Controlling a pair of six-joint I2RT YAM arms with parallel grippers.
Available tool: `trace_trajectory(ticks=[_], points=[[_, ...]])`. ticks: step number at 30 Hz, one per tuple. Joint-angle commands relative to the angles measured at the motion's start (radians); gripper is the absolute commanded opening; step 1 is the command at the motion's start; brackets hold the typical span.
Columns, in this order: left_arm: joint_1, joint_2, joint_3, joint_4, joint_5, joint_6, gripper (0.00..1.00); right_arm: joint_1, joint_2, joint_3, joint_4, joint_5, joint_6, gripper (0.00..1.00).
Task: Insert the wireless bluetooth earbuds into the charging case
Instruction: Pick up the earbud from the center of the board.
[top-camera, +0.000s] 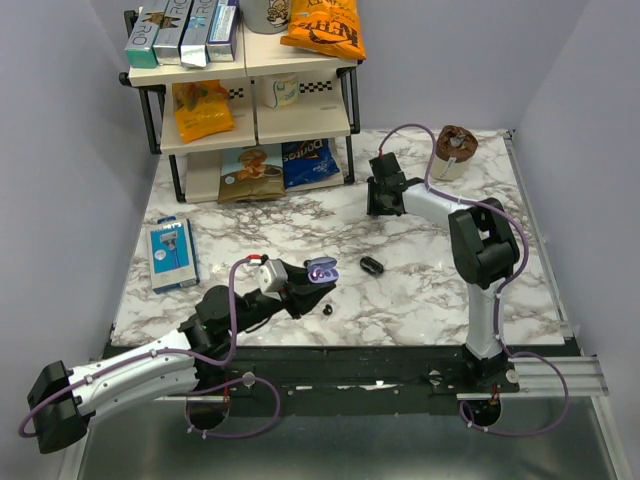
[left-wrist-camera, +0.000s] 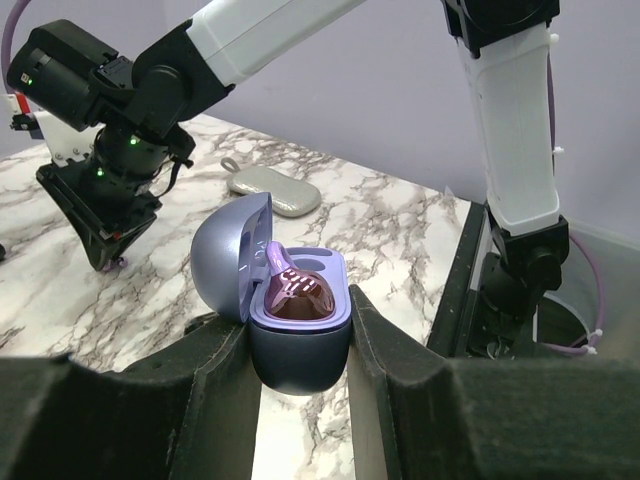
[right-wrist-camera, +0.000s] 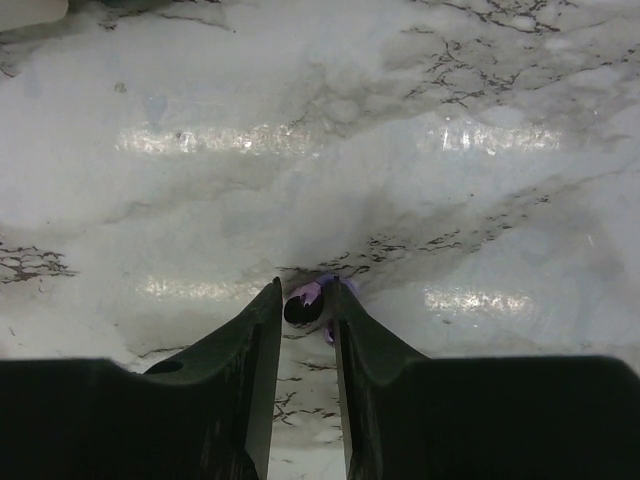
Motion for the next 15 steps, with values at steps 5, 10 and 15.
trace_trajectory(ticks=[5, 10, 15], points=[[-0.011, 0.018, -0.012, 0.051, -0.007, 0.001, 0.00, 0.000, -0.012, -0.058, -0.012, -0.044, -0.020, 0.32], [-0.015, 0.012, -0.012, 0.048, -0.007, -0.001, 0.00, 0.029, -0.065, -0.112, 0.049, -0.031, -0.073, 0.22], [-0.020, 0.004, -0.011, 0.048, -0.006, 0.001, 0.00, 0.101, -0.197, -0.219, 0.151, -0.051, -0.246, 0.19]])
